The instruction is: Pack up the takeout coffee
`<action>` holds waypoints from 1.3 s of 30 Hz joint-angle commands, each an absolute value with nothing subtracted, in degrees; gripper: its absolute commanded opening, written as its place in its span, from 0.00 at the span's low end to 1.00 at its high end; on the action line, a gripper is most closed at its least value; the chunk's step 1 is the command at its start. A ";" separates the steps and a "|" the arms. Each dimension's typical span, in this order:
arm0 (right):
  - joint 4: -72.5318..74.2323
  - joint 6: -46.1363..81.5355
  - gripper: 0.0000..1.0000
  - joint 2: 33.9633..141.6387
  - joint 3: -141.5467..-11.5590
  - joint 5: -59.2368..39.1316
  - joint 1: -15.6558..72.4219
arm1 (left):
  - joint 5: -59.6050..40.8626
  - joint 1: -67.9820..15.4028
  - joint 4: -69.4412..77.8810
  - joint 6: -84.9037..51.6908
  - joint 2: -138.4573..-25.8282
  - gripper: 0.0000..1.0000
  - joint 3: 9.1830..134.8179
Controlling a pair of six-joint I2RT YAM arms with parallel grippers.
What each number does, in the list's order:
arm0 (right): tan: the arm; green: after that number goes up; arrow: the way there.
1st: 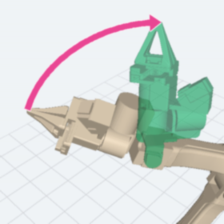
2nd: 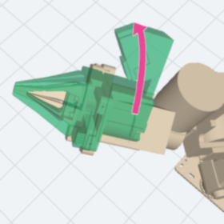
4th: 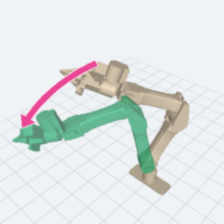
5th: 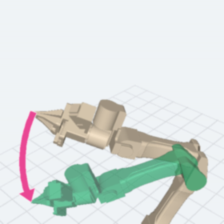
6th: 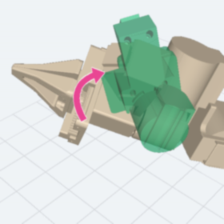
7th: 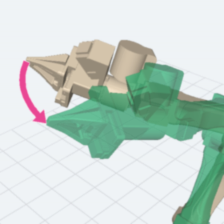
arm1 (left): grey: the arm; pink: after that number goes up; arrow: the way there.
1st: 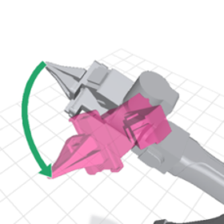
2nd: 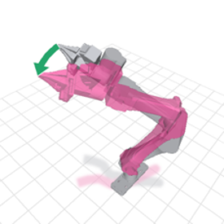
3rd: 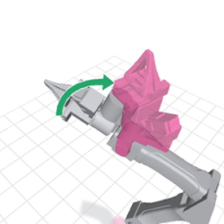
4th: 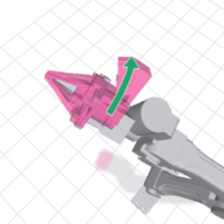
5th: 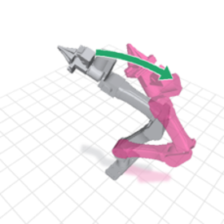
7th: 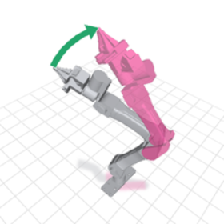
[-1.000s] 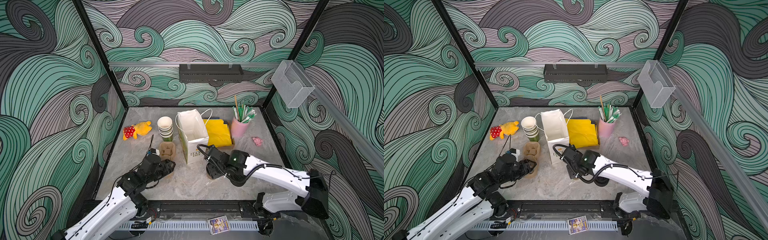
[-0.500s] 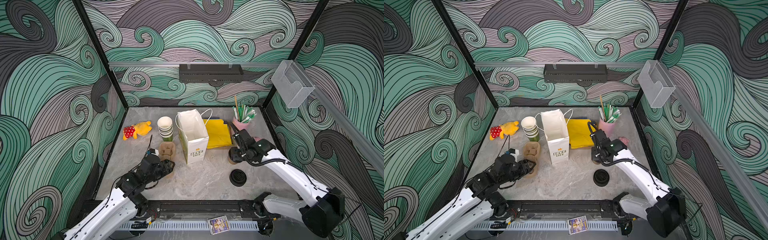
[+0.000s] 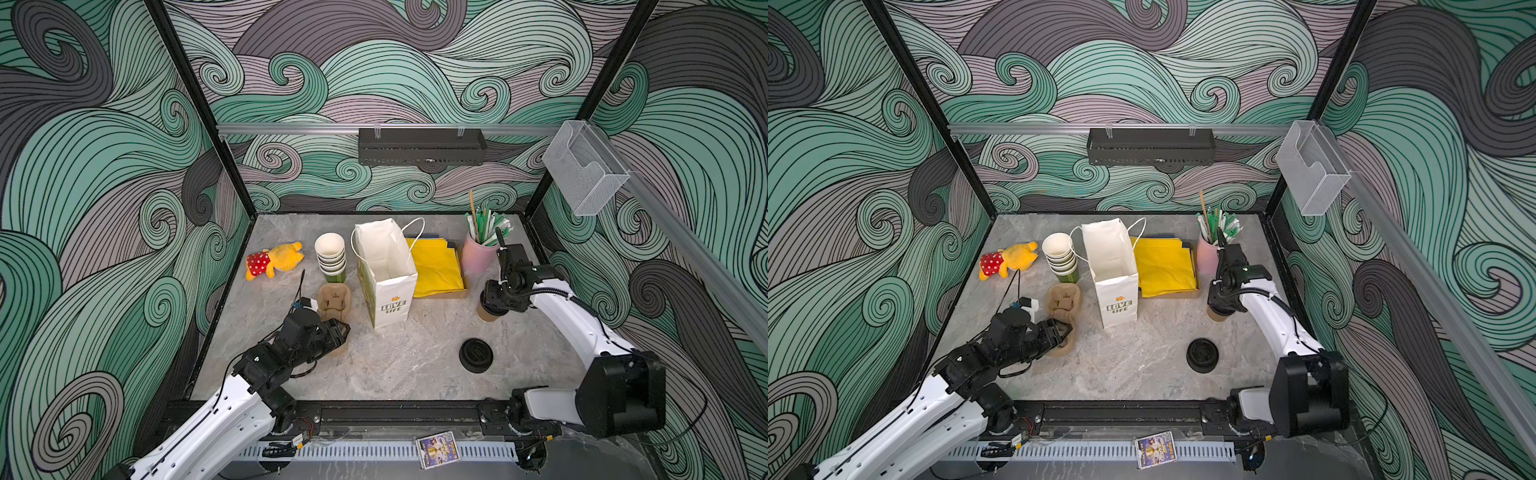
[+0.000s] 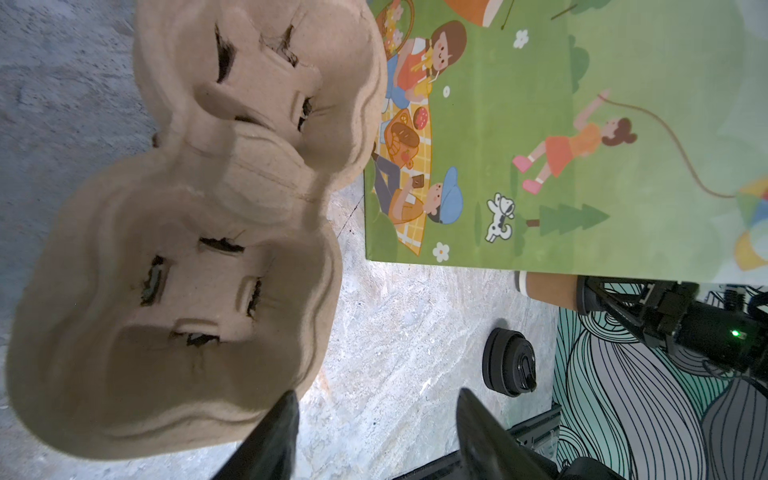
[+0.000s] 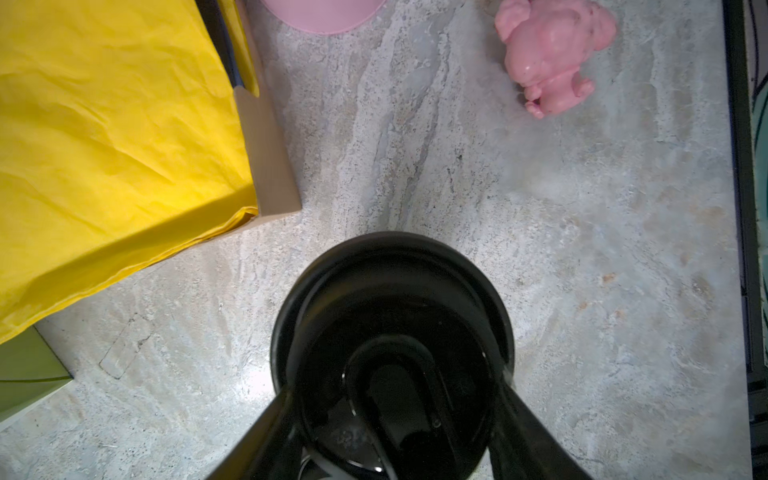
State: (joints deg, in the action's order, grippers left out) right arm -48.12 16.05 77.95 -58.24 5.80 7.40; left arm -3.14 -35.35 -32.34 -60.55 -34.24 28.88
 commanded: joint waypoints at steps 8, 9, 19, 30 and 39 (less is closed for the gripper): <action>-47.13 12.23 0.58 83.42 -61.34 5.62 7.19 | -3.34 -34.19 -33.05 -59.59 -33.31 0.63 28.67; -47.31 12.15 0.58 83.82 -61.55 5.72 7.20 | -3.34 -34.19 -33.05 -59.59 -33.31 0.63 28.63; -48.33 11.87 0.76 82.51 -62.49 5.98 7.25 | -4.12 -33.66 -32.56 -59.50 -33.93 0.63 28.69; -49.49 10.90 0.80 81.47 -64.42 5.57 7.30 | -4.31 -33.50 -32.50 -59.58 -34.19 0.63 28.74; -50.88 10.88 0.81 79.40 -66.10 5.92 7.46 | -4.09 -33.40 -33.05 -59.47 -33.82 0.63 28.99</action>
